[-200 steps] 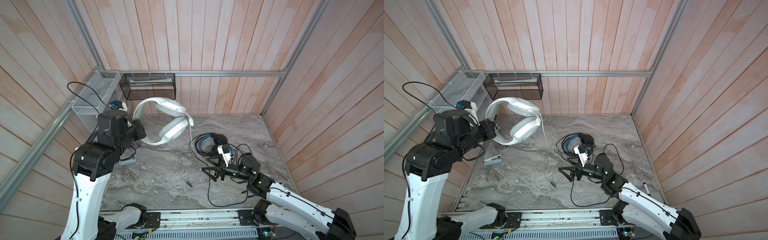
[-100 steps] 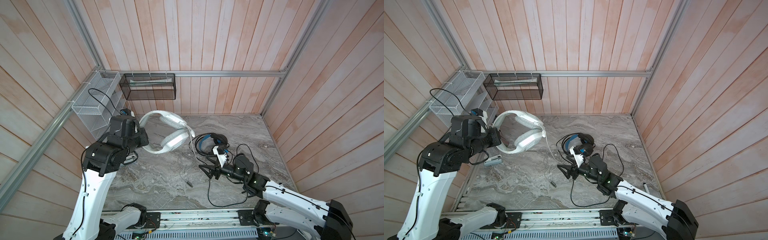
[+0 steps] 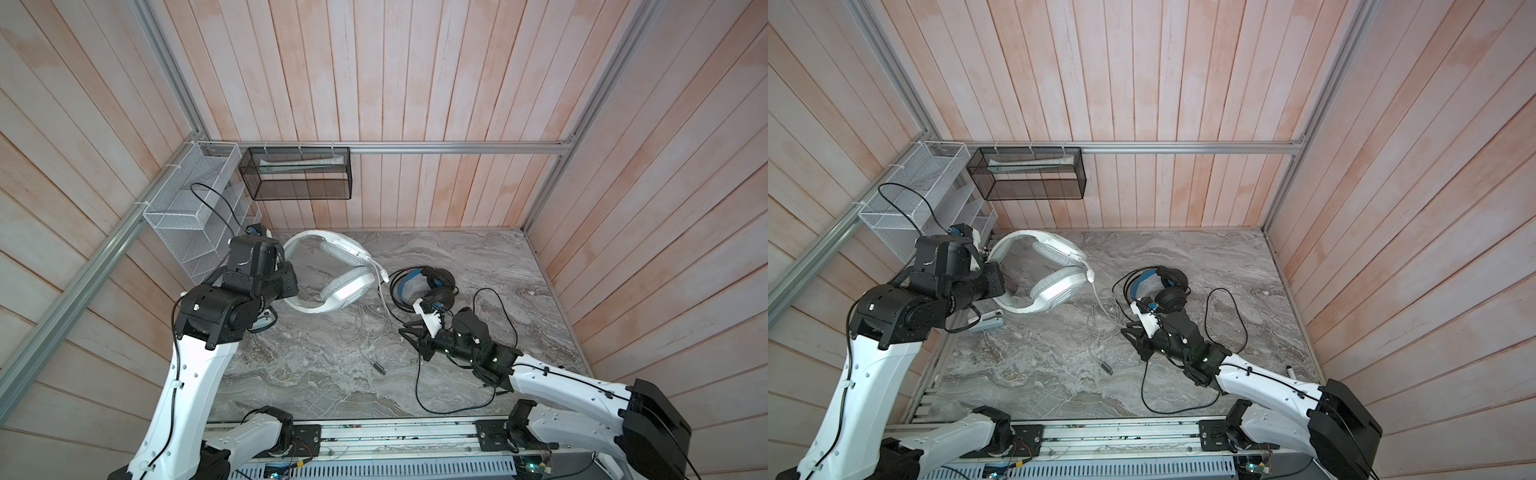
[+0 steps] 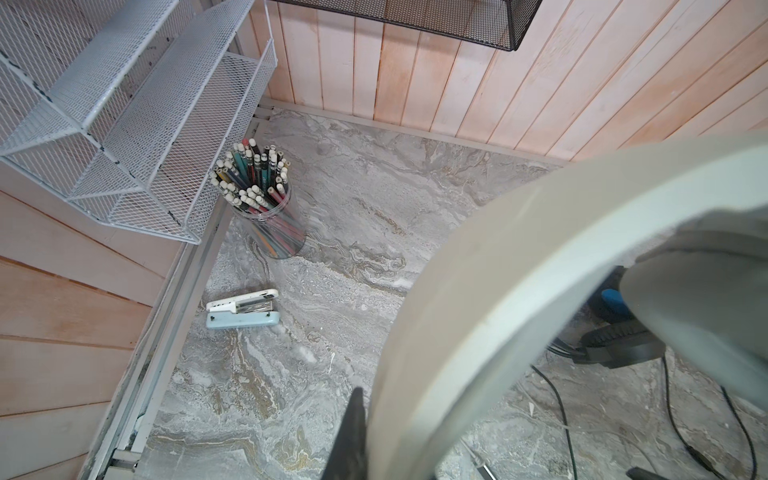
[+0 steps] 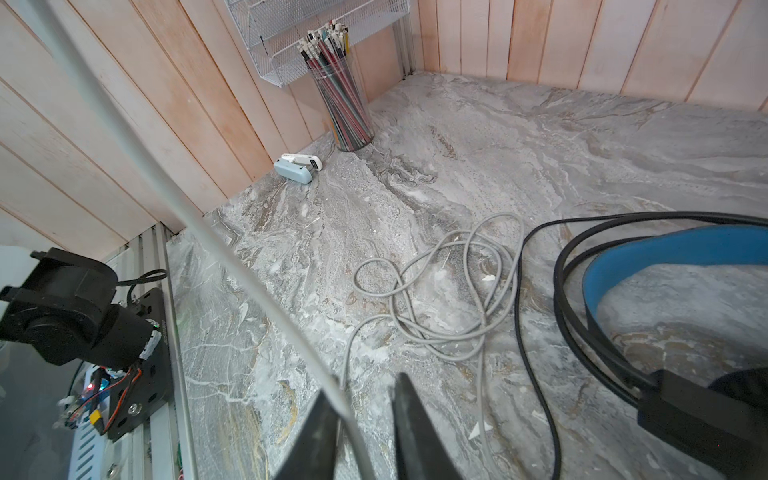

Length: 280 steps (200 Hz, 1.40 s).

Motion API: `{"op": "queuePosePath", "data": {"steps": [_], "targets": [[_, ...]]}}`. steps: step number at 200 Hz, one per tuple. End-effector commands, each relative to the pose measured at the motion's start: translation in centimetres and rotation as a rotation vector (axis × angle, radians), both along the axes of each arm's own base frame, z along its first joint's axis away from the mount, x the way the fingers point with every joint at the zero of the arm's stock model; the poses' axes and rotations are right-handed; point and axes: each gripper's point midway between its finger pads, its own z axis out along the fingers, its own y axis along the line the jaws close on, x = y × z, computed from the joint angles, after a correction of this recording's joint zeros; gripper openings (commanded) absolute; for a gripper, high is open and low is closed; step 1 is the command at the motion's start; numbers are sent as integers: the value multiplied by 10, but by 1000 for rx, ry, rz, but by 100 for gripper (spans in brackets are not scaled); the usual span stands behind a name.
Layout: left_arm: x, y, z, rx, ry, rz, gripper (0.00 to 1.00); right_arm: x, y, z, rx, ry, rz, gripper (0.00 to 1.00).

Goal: Wrap the headphones

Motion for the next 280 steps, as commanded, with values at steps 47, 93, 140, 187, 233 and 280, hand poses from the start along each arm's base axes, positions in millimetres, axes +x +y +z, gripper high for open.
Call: {"op": "queuePosePath", "data": {"steps": [47,93,140,187,233,280], "targets": [[17,13,-28,94,-11,65,0,-26,12,19,-120,-6,16,0],[18,14,-60,237,33,94,0,-45,19,66,-249,-49,3,0],[13,-4,-81,385,3,2,0,-36,-5,134,-354,-175,-103,0],[-3,-50,-82,430,-176,-234,0,-18,-2,171,-442,-280,-153,0],[-23,-92,-78,291,-303,-482,0,-6,18,195,-467,-369,-145,0],[-35,-106,-82,226,-327,-576,0,5,36,218,-424,-429,-153,0]]}}
